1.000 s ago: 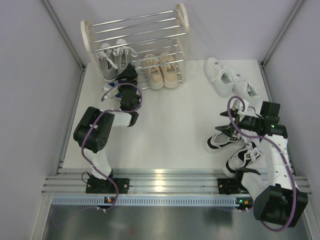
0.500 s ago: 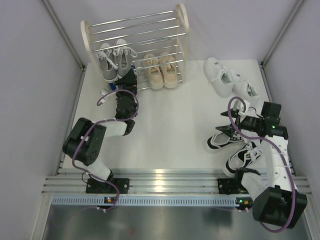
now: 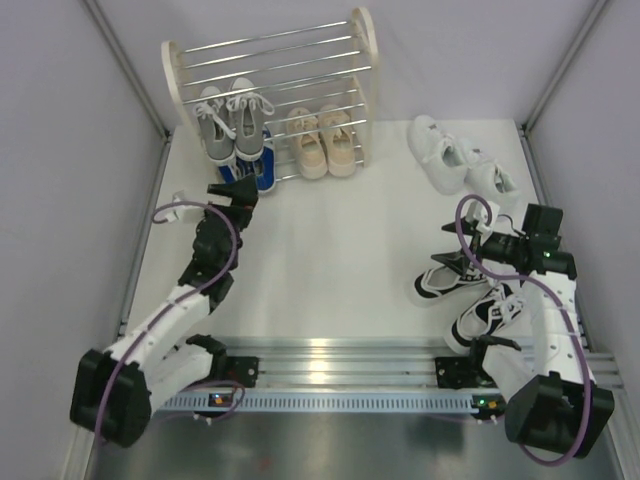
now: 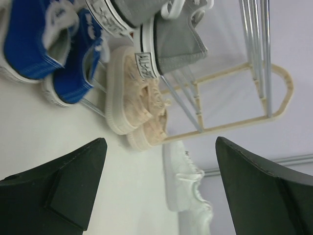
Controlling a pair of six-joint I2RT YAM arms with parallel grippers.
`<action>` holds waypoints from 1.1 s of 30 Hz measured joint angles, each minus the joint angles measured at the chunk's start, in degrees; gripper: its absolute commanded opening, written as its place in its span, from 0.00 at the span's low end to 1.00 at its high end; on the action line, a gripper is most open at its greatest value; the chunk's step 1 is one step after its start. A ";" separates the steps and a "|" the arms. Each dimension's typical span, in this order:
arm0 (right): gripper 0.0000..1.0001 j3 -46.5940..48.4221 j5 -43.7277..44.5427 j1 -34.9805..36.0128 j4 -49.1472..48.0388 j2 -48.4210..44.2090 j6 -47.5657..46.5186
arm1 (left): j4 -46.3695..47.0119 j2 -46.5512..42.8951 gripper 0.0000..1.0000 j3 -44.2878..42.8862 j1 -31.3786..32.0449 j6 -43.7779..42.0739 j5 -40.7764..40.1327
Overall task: Place and organize the shoes onto the shoe shelf
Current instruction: Adjust the shoe at the shoe shelf.
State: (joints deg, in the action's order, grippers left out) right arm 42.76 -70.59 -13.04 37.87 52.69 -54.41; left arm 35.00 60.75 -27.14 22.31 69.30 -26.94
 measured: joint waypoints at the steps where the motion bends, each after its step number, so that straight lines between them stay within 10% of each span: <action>1: 0.73 0.00 -0.02 0.00 0.07 -0.02 -0.04 | -5.95 -3.96 0.98 -0.50 -1.22 -2.86 0.94; 9: 0.79 0.04 0.26 -0.22 0.42 -0.09 1.92 | -40.22 -15.13 0.99 -13.86 -12.20 -32.30 1.22; 17: 0.99 3.21 4.17 -0.26 -0.68 3.74 8.74 | -54.47 -16.96 0.99 -19.61 -13.00 -50.97 2.12; 23: 0.99 3.85 6.16 -0.22 -2.38 5.22 12.70 | -56.13 -17.66 0.92 -20.41 -13.51 -52.15 7.54; 33: 1.00 2.58 6.40 -0.09 -6.58 3.61 16.13 | -48.06 8.26 0.67 -30.86 -13.97 -36.79 15.98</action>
State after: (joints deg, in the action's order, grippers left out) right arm 45.34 -64.18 -13.13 31.29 56.29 -38.28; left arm -13.06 69.01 -58.00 8.34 32.51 -10.96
